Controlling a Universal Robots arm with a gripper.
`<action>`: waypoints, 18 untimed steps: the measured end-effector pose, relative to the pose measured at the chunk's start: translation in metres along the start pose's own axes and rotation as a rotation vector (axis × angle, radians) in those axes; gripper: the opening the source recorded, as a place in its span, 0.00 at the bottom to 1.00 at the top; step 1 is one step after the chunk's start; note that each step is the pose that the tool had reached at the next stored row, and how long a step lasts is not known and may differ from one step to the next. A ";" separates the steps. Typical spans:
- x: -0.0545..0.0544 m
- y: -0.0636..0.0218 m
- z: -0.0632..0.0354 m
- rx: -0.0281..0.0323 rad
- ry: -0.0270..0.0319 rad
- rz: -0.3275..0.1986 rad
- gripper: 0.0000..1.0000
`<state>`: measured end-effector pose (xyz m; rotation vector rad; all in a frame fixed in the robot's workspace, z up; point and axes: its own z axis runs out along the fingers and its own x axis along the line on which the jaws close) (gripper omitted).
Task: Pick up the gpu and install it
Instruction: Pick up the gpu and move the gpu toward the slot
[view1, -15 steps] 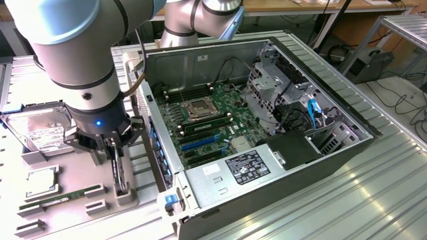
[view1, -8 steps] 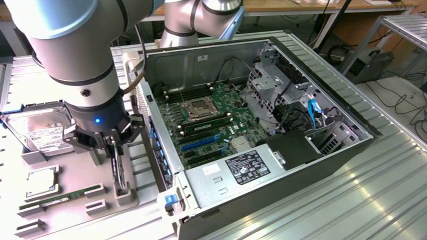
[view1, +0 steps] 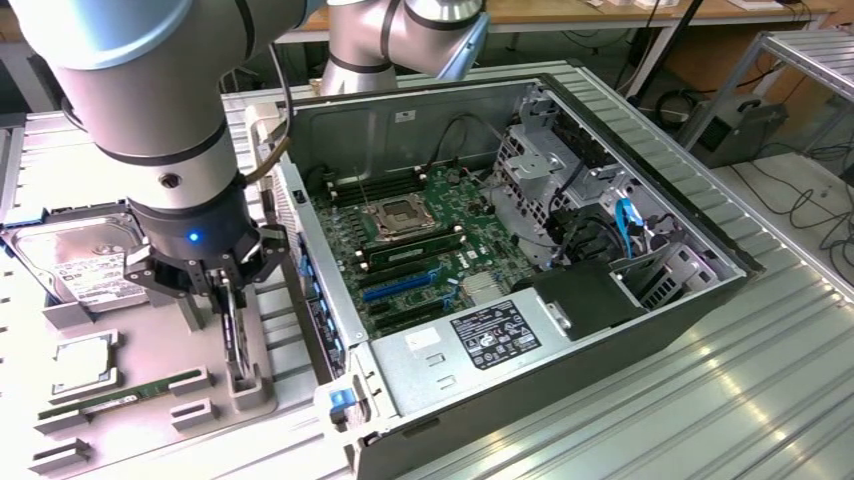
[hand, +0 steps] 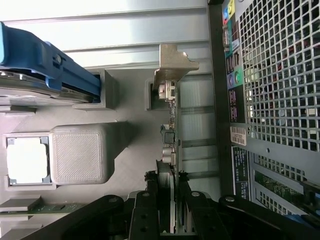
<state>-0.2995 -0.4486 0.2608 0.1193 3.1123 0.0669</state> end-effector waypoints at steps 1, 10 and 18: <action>0.000 0.0000 -0.0002 0.0000 -0.0001 0.000 0.26; 0.000 0.0004 -0.0021 0.0000 0.0000 0.000 0.26; 0.000 0.0005 -0.0039 0.0003 0.0002 0.000 0.26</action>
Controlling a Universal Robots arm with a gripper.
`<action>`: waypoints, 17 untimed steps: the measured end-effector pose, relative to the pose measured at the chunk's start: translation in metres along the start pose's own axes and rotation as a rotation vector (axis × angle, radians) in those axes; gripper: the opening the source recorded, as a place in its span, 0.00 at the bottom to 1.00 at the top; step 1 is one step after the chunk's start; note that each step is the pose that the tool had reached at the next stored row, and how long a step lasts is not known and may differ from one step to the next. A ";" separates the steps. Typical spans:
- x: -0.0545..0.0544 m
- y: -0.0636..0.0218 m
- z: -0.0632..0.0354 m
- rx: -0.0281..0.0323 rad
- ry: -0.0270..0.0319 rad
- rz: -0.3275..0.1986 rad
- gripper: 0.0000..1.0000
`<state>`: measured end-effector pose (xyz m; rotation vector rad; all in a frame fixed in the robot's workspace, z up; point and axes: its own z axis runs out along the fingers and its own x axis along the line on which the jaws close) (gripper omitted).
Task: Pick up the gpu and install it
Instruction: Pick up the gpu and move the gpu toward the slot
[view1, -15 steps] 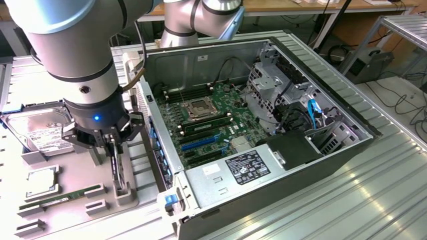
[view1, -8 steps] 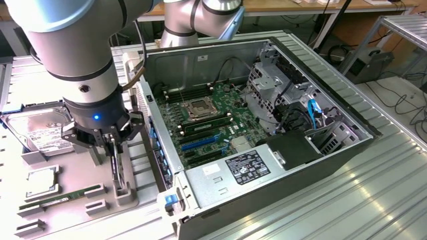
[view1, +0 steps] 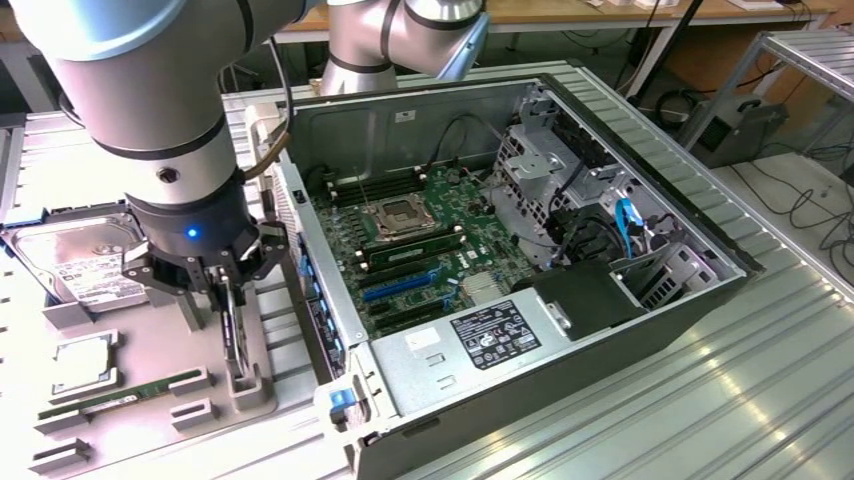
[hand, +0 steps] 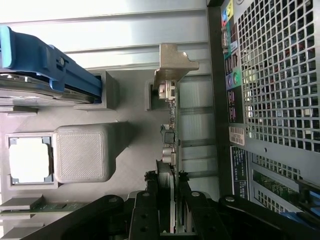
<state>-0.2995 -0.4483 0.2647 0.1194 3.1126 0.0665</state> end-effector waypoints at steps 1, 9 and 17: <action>0.000 0.0000 -0.0005 0.0000 0.0000 0.000 0.26; 0.000 0.0004 -0.0054 -0.0001 -0.0001 0.000 0.26; 0.000 0.0006 -0.0096 -0.0001 -0.0001 0.000 0.26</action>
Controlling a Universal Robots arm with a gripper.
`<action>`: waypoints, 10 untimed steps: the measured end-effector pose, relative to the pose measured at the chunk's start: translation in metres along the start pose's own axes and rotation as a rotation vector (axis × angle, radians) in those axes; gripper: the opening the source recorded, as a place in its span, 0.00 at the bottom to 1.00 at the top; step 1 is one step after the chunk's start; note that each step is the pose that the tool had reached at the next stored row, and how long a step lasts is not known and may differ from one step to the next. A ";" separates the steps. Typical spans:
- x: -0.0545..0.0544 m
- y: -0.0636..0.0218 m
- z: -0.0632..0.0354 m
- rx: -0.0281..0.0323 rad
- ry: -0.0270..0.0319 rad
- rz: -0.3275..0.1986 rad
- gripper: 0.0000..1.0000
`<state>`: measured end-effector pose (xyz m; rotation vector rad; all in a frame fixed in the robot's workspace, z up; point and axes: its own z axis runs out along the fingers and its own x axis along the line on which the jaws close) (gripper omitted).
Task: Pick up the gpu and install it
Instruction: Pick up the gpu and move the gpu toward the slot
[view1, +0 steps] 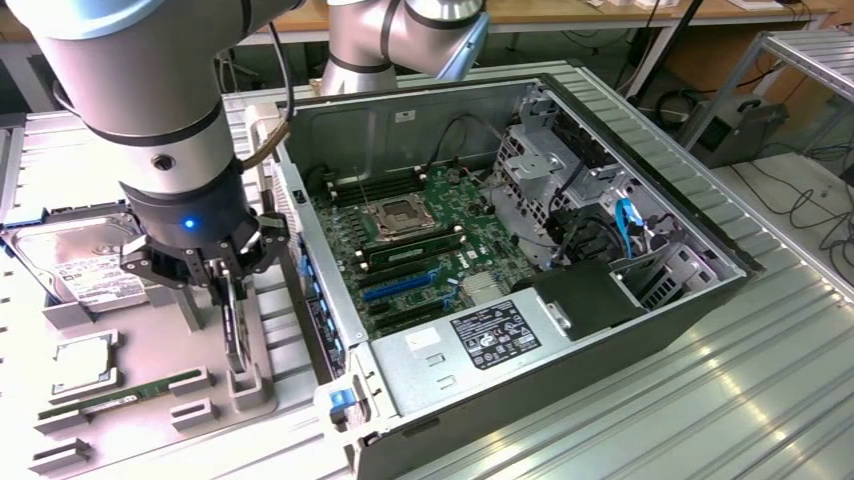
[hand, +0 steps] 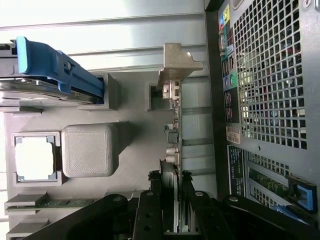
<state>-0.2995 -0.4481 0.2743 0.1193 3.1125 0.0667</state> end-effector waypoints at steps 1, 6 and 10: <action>0.000 0.0000 -0.0006 0.0000 0.0000 0.000 0.26; 0.000 0.0002 -0.0032 0.0000 0.0000 0.000 0.26; 0.000 0.0003 -0.0054 -0.0001 0.0000 0.000 0.26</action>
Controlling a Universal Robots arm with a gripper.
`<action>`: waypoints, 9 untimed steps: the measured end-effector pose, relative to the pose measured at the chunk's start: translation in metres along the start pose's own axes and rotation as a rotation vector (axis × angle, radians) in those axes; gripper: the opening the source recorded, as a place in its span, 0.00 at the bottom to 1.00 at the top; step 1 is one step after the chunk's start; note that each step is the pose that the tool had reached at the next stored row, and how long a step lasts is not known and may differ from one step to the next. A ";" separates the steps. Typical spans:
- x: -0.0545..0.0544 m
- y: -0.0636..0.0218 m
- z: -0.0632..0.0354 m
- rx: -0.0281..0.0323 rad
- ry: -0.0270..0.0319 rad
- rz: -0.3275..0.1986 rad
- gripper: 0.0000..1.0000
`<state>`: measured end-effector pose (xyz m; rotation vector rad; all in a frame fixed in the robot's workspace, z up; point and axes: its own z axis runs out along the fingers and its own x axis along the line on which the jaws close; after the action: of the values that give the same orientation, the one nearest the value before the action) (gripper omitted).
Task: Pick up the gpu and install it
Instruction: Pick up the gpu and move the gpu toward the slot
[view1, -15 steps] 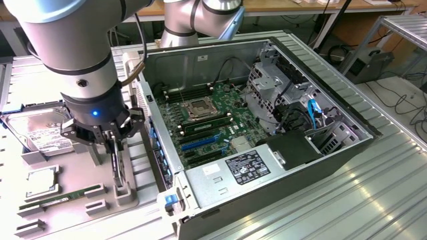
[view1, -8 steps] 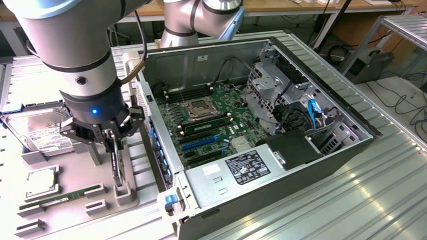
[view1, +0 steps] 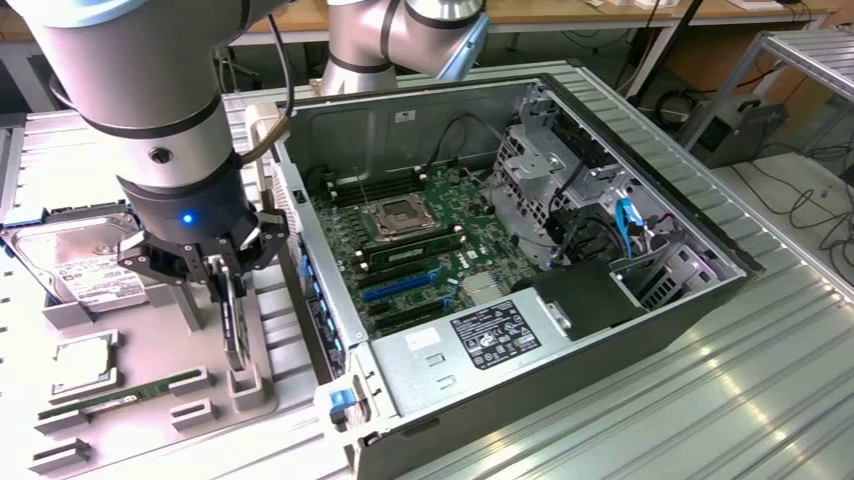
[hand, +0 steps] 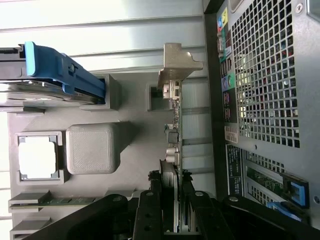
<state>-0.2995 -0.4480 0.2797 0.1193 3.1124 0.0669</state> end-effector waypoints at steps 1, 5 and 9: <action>0.000 0.0000 -0.0008 0.0002 0.0000 0.000 0.26; 0.000 0.0002 -0.0037 0.0001 0.0000 0.000 0.26; 0.000 0.0003 -0.0070 0.0001 0.0000 0.000 0.26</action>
<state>-0.2995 -0.4480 0.2867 0.1194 3.1124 0.0667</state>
